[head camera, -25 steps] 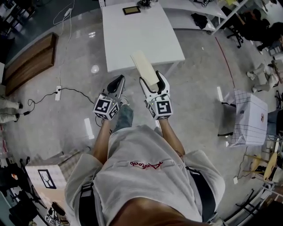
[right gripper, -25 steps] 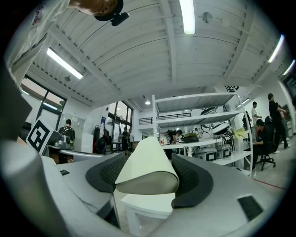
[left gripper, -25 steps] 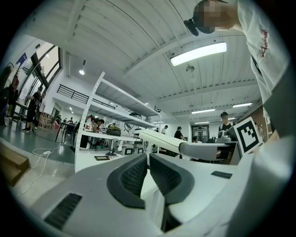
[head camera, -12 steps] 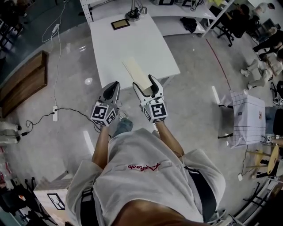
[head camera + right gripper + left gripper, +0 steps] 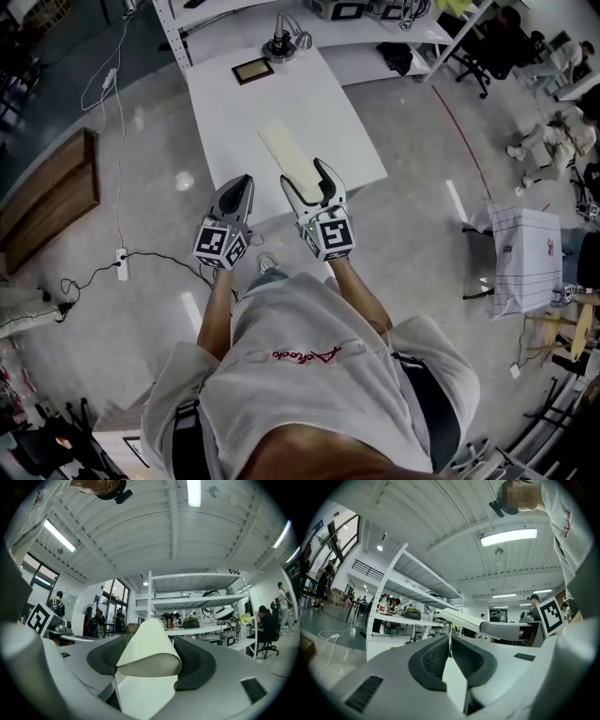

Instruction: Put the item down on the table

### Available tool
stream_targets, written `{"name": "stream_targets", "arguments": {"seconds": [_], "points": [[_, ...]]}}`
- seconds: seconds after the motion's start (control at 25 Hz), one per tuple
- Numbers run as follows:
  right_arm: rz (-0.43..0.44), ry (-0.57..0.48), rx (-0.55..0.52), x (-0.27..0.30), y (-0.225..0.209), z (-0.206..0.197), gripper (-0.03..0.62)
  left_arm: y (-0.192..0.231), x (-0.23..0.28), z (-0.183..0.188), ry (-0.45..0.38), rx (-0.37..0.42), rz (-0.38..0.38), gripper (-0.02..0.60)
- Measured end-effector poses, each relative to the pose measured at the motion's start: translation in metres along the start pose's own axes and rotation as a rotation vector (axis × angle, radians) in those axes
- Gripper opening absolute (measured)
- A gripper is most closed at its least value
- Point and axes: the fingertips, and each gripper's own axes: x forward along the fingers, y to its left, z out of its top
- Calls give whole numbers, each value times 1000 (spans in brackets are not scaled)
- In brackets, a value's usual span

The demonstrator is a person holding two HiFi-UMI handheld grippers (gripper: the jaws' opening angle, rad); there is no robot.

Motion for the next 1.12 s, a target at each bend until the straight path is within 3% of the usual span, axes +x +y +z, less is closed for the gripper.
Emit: {"name": "stream_targets", "arguments": {"seconds": [0.64,1.12], "points": [[-59,-9,-8,90,-26,-14,313,82,58,8,5,-4,-35,35],[-95,44,4,99,-52,-37,313,88,90,-11,43,-24,-73,35]]}}
